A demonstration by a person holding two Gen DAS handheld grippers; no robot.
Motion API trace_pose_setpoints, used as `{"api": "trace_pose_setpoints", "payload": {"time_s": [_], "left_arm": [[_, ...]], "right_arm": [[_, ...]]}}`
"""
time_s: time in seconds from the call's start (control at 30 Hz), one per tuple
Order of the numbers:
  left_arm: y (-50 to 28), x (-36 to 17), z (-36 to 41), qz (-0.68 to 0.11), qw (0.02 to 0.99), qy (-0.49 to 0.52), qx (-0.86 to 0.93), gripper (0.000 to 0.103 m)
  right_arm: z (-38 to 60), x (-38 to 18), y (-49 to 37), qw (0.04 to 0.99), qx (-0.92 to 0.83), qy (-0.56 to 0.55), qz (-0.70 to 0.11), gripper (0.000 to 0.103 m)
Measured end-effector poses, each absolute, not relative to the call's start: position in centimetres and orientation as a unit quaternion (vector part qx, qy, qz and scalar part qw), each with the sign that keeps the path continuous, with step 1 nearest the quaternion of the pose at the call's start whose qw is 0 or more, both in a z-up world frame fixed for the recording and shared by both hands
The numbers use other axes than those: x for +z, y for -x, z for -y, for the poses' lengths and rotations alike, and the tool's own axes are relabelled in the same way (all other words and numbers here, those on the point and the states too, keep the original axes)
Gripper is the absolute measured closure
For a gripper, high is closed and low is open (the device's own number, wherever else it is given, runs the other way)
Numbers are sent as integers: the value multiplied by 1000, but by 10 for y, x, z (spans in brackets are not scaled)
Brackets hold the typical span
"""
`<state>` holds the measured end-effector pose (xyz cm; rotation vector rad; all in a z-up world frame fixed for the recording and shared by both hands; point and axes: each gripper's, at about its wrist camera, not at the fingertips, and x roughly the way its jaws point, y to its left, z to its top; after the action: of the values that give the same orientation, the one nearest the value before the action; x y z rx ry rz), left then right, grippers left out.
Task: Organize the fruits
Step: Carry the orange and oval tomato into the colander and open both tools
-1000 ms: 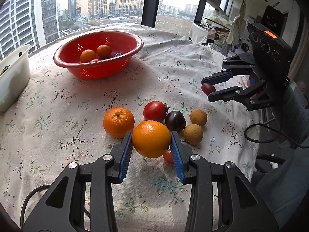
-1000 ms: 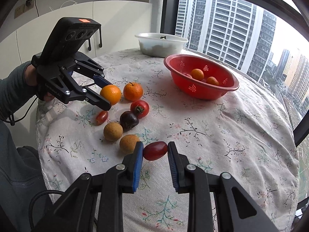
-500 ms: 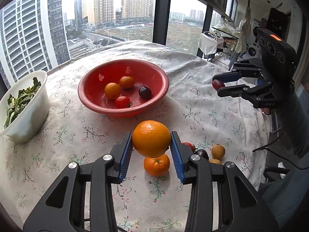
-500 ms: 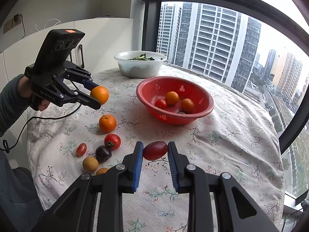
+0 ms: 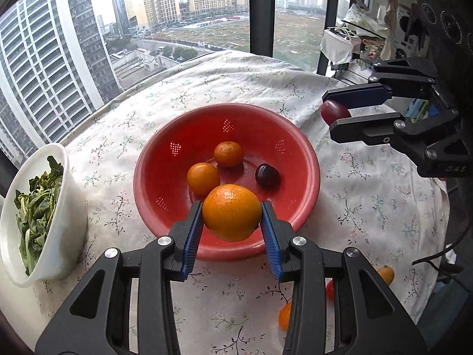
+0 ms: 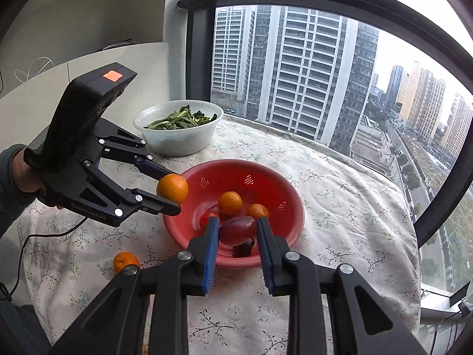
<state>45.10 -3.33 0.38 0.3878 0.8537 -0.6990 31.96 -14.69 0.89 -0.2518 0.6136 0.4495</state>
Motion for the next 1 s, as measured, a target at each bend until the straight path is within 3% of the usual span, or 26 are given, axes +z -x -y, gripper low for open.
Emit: {"api": "trace_pose_setpoints", "payload": {"time_s": [0.37, 0.83, 1.0], "left_arm": [[-497, -29, 28, -438, 826, -171, -311, 66], [-501, -42, 40, -440, 824, -175, -312, 66], [-497, -43, 43, -436, 826, -177, -311, 51]], "right_arm": [[118, -23, -370, 901, 221, 140, -348, 75], [109, -50, -395, 886, 206, 159, -384, 75], [106, -58, -397, 883, 199, 168, -390, 75]]}}
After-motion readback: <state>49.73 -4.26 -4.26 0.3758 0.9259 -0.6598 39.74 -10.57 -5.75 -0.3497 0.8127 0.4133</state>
